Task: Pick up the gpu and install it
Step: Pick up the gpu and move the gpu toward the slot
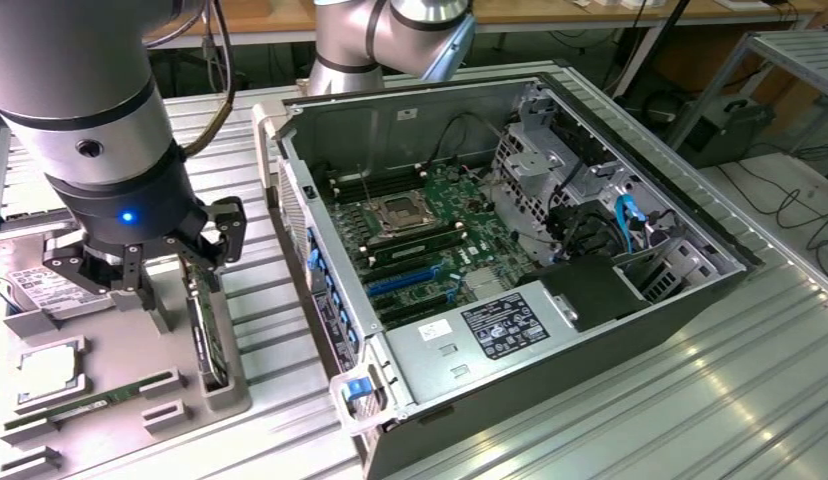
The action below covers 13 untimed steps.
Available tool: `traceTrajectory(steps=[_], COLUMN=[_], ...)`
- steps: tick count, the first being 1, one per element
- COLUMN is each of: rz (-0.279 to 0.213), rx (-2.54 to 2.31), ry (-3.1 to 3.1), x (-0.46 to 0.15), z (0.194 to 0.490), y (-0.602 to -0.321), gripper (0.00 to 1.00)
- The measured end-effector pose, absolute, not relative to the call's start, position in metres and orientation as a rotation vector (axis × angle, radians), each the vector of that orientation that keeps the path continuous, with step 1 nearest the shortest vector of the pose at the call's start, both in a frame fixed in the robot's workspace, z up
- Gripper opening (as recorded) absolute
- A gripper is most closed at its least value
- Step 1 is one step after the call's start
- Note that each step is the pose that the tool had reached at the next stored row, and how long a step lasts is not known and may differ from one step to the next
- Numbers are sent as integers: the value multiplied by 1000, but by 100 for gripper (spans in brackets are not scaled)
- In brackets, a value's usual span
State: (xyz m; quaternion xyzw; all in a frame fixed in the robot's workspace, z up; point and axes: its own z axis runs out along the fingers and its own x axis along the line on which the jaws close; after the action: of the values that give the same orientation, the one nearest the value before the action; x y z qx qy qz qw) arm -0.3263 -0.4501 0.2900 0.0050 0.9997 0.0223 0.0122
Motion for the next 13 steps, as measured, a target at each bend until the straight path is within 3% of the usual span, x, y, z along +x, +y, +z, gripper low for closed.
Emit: traceTrajectory(steps=[13], rz=[70], rx=[15], ry=[3116], x=[-326], z=[279], y=[-450], gripper=[60])
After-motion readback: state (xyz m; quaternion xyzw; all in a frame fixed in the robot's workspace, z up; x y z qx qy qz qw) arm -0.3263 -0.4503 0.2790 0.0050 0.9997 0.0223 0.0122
